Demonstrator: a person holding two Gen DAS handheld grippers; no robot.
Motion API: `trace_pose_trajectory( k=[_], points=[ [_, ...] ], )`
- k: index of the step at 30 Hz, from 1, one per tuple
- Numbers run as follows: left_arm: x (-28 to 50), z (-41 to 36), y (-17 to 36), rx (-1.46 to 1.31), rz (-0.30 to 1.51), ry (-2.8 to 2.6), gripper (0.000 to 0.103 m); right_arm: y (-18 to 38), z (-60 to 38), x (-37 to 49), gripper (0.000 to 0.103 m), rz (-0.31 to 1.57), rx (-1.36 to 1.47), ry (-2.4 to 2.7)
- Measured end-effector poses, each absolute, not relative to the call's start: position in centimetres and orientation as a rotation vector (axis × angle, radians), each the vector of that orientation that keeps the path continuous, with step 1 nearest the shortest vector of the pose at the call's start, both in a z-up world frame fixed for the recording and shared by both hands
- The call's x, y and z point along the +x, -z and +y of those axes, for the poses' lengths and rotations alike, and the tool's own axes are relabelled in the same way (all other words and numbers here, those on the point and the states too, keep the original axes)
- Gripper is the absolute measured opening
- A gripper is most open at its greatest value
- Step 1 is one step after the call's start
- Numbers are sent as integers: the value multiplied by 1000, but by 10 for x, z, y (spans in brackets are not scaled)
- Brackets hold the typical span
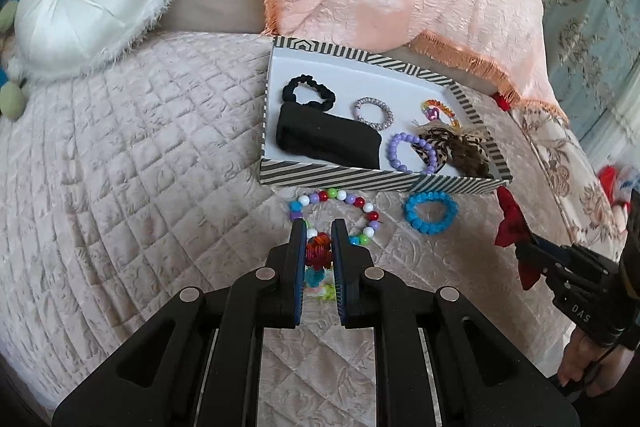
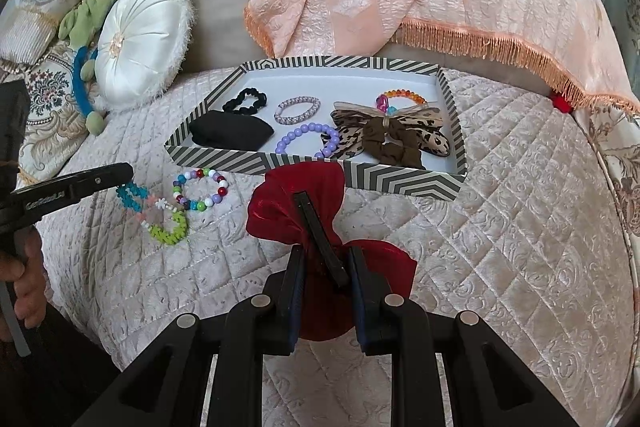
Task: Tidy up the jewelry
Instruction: 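Grasp colorful beaded bracelet with left gripper while right gripper lifts red bow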
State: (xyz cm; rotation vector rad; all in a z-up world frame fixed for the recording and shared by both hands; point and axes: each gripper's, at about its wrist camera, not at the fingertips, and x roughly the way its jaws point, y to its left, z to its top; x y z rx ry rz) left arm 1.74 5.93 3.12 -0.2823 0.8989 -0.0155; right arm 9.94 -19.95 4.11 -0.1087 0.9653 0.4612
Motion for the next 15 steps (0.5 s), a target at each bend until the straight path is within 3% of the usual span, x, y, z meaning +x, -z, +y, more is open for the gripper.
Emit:
trace_pose_trajectory(
  k=[15],
  points=[
    [20,48,-35,-255,889,37,11,-50,-197,96,19,941,-107,-476]
  ],
)
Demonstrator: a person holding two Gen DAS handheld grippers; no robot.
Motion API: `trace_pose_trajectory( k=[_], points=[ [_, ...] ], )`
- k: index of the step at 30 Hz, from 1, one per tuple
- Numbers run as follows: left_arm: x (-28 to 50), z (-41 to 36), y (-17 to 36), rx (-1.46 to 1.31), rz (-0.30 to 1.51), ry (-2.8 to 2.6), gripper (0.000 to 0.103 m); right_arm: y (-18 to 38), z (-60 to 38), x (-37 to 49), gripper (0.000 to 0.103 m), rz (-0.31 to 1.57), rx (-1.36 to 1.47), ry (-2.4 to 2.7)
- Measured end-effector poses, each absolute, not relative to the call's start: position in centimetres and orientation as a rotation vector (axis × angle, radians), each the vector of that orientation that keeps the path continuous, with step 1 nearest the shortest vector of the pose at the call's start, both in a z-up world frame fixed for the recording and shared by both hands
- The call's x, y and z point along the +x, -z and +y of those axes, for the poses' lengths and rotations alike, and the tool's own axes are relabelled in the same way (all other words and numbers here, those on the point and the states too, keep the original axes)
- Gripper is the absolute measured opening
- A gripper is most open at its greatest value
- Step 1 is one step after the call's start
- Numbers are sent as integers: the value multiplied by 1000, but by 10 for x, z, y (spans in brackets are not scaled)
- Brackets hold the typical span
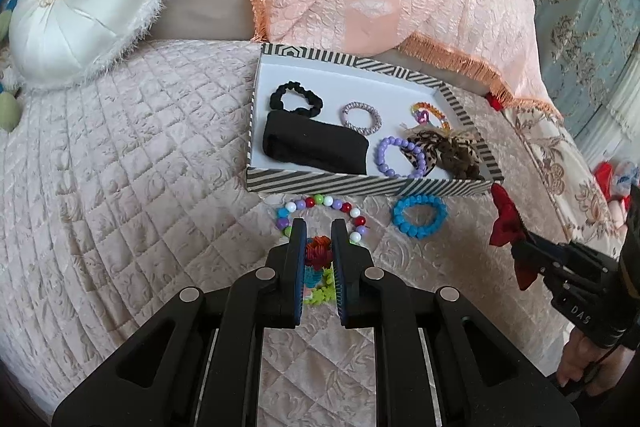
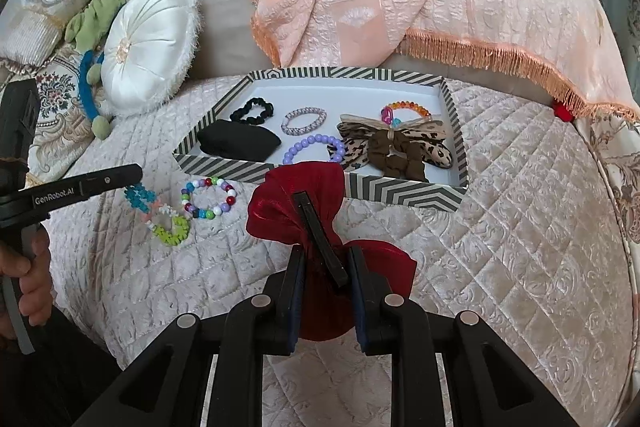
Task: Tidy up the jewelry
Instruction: 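Grasp colorful beaded bracelet with left gripper while right gripper lifts red bow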
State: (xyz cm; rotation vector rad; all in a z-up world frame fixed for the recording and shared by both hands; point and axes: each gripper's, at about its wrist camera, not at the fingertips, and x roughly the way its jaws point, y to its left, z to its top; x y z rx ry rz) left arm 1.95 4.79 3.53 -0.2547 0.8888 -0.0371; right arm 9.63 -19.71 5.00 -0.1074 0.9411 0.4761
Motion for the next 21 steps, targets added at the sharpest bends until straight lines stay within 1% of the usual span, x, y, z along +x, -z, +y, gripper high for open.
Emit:
trace_pose_trajectory(
  k=[21],
  points=[
    [18,44,-39,-240,872,51,11,-49,-195,98,19,943,-116,-461]
  ],
)
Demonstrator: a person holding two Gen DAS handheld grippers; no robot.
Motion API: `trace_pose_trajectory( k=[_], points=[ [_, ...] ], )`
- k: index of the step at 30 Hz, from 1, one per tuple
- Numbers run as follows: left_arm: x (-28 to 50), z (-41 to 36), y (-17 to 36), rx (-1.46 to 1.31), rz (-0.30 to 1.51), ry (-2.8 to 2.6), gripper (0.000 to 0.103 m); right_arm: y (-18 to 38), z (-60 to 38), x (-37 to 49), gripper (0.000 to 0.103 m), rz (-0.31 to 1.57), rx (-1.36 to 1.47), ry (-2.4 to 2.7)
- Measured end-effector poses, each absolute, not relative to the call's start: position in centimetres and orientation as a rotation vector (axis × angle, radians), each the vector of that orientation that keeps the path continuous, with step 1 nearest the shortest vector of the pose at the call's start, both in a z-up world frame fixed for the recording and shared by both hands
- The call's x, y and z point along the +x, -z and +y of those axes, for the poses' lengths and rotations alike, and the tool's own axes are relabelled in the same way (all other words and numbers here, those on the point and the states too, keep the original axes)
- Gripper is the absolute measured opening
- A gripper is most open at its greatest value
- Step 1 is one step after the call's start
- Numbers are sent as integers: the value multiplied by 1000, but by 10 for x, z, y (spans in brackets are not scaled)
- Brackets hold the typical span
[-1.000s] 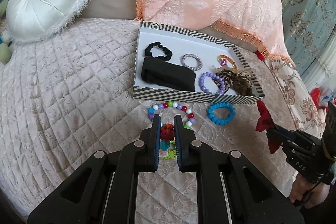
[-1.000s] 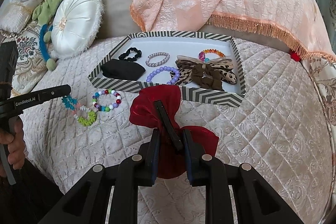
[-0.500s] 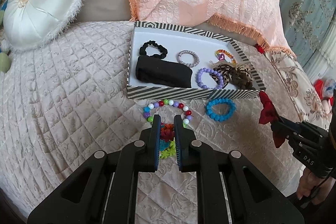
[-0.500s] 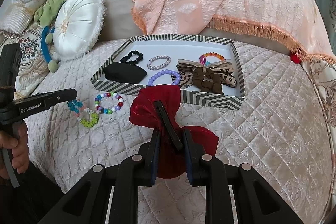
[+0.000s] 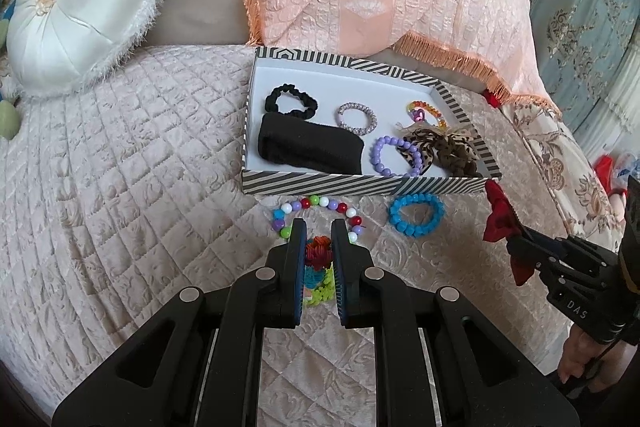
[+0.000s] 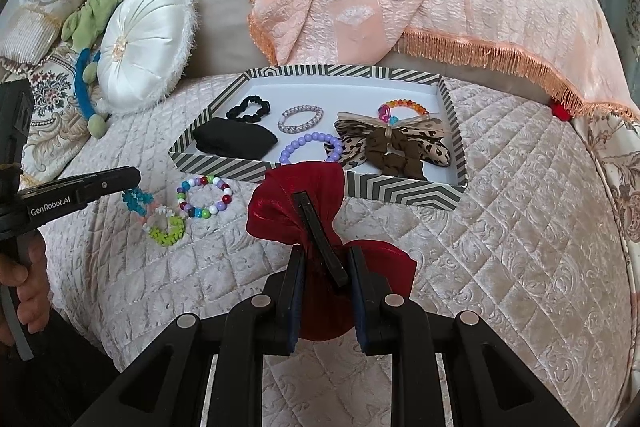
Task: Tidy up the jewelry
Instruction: 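Grasp colorful beaded bracelet with left gripper while right gripper lifts red bow, then lower held items into tray and open both grippers to release them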
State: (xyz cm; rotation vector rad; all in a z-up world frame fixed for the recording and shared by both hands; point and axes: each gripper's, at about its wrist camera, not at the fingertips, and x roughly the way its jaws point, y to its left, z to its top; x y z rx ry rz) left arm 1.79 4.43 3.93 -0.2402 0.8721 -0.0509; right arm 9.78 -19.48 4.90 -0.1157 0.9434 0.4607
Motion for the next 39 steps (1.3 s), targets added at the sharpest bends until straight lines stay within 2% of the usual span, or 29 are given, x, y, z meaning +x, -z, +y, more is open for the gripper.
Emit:
trace_pose_trajectory(
  k=[27,34,39],
  points=[
    [22,22,-69,-210,814,116,11,-63,-190,104,19,915,-100,-459],
    [39,10,-99,-187,771,150,11,-85,-189,132,19,884,-65,-452],
    [78,2,-115,-179,758,155,11,-84,-184,171,19,901,-62,-431]
  ],
)
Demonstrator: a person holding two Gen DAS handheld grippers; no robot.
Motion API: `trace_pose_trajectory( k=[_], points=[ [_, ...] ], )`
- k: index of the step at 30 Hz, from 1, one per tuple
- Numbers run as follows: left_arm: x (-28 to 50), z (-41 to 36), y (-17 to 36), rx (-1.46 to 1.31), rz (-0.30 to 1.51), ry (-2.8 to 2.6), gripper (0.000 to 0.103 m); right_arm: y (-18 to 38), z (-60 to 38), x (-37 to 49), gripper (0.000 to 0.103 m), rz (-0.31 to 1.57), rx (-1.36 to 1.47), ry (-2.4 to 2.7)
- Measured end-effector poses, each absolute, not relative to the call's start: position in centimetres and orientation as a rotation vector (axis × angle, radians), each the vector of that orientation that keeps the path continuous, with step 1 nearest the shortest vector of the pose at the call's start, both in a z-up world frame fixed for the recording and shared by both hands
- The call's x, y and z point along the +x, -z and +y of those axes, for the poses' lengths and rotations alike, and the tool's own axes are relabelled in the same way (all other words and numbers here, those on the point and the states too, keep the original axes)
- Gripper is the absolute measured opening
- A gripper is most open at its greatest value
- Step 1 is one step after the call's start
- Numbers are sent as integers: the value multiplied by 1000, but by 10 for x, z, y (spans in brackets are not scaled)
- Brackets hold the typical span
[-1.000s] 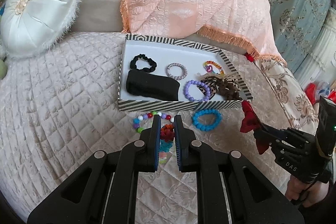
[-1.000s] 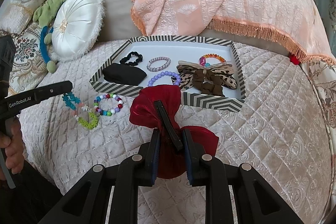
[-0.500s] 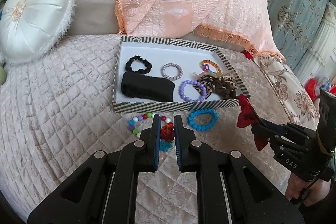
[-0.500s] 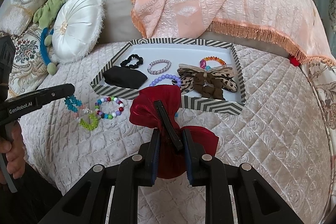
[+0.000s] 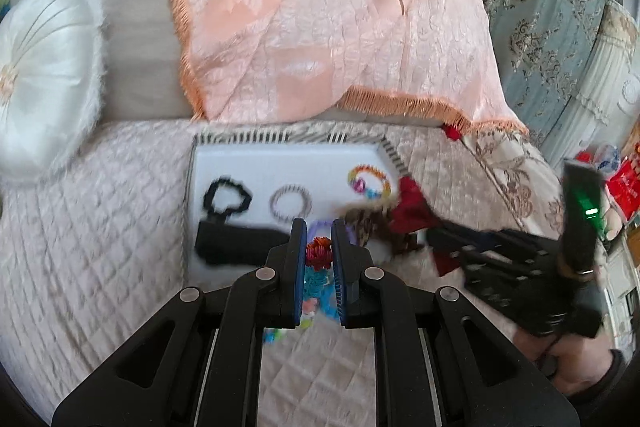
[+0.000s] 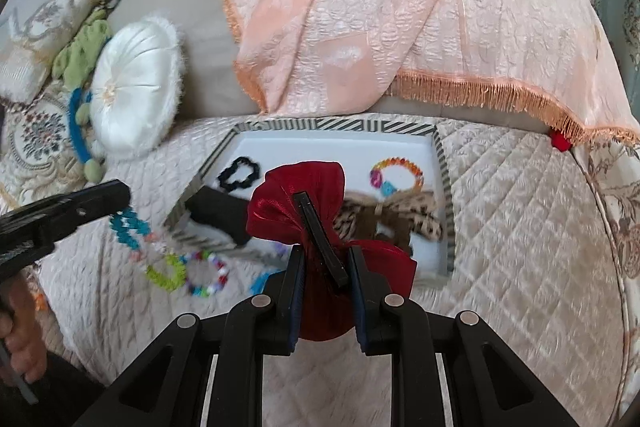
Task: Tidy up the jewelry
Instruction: 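Lower held items into tray and open both grippers to release them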
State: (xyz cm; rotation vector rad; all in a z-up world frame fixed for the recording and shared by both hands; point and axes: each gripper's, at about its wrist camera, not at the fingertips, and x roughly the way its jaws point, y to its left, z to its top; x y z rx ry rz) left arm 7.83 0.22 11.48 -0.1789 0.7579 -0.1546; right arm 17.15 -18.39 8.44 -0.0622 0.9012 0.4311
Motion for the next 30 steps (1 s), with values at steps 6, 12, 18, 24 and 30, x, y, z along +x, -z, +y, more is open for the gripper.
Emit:
trace_pose_trajectory(
  k=[6,12,18,24,30],
  points=[
    [146,-10,-116,-128,745,121,11,-57,-173,237,19,963,-34,-403],
    [213,2,-86,-208,773,85,11,-24,-164,293,19,1027,-5,-385],
    [252,30,-38,-264,870,13,11,-6,-147,319,19,1068,-23,-381],
    [251,47,-22,-255,909,-30,11,-1,-141,332,22,1116,-35,-375],
    [238,59,-23,-242,912,-56,34,-10,-141,326,47,1080,-75,-346]
  ],
)
